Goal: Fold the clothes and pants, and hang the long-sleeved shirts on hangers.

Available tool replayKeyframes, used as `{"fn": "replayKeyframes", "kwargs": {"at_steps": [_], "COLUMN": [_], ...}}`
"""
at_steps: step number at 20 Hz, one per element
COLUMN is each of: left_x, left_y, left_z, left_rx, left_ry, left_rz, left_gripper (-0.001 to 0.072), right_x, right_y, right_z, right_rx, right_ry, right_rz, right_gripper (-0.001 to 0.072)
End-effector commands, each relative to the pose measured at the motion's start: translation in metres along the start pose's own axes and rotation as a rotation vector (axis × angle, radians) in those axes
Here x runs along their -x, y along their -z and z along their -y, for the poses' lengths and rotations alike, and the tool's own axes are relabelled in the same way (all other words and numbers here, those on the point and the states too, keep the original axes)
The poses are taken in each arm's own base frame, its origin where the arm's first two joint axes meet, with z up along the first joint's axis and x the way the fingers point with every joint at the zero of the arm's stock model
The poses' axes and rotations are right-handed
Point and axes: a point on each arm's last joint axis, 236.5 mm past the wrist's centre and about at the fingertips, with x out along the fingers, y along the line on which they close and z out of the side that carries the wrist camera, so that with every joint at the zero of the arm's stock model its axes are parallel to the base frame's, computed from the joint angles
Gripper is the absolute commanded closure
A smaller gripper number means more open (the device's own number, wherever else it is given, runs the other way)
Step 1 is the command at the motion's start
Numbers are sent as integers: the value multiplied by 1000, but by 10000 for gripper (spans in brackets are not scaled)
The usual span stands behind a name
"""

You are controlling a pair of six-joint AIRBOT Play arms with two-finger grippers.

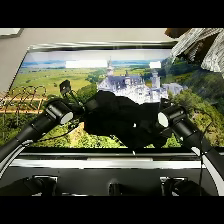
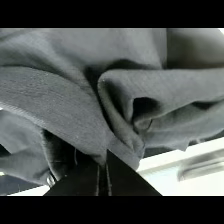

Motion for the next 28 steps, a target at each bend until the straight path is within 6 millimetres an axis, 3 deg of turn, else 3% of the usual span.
{"fn": "replayKeyframes", "kwargs": {"at_steps": [1,3,6,12,17,19,21,23,28], "left_x": [17,41,84,183,263,291,300,285,224], "left_y": [-20,-44,-77,-144,-189,-199,-198,-184,-133], "left_z": [17,34,60,111,127,130,122,103,73], "left_rx": [-105,-164,-177,-172,-137,-125,-109,-97,-102], "left_ry": [48,92,161,316,414,444,421,332,147], "left_rz": [52,106,188,423,589,634,622,542,341], "left_gripper": [692,692,693,693,693,693,693,693,693], "right_x": [44,95,168,310,409,436,450,434,330], "right_y": [-48,-82,-112,-149,-176,-177,-173,-167,-146], "right_z": [4,-11,-32,-43,-55,-50,-46,-42,-32], "right_rx": [110,173,237,325,307,287,278,275,306], "right_ry": [43,-5,-98,-212,-324,-344,-364,-345,-185], "right_rz": [165,300,460,806,1105,1165,1196,1124,783], "right_gripper": [690,690,691,691,691,691,691,691,690]}}
